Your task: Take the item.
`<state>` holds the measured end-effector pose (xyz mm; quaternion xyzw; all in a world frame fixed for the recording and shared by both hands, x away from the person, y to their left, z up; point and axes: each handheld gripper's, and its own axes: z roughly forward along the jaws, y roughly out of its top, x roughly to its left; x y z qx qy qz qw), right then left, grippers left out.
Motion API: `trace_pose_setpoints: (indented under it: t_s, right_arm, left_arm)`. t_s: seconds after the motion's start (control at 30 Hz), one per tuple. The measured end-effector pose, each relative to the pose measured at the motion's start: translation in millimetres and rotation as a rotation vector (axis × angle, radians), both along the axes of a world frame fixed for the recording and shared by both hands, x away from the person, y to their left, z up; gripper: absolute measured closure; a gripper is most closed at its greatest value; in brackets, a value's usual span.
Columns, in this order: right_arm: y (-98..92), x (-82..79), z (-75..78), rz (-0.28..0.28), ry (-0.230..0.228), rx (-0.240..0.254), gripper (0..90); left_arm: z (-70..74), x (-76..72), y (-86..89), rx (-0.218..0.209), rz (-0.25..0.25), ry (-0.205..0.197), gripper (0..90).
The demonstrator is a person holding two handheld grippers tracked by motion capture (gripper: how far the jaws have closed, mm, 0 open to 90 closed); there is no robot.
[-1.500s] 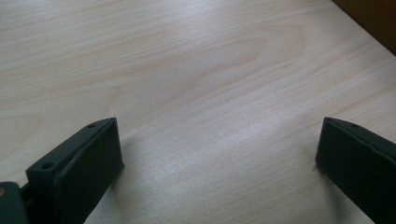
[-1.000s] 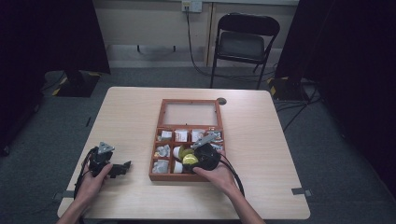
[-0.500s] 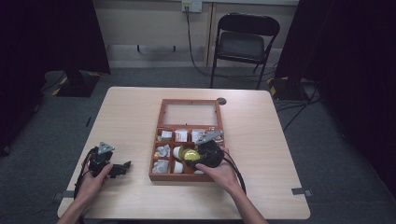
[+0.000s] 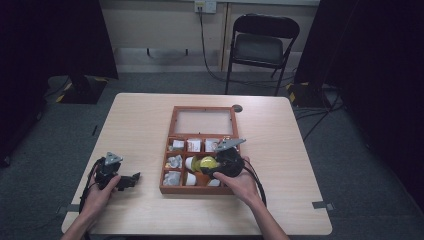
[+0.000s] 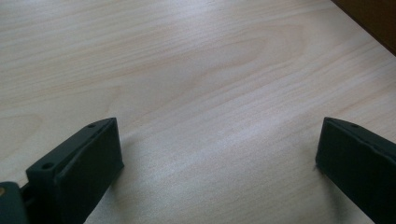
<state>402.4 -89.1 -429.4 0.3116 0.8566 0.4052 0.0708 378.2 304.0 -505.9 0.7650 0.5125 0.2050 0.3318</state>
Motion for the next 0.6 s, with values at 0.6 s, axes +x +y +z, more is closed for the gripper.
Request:
trace_pose_setpoints:
  t_s: [0.6]
  right_arm:
    - [-18.1,-1.2,20.0,-0.037,-0.045,0.05,38.9]
  left_arm:
    - [0.0,0.0,0.0,0.0,0.0,0.0,0.0]
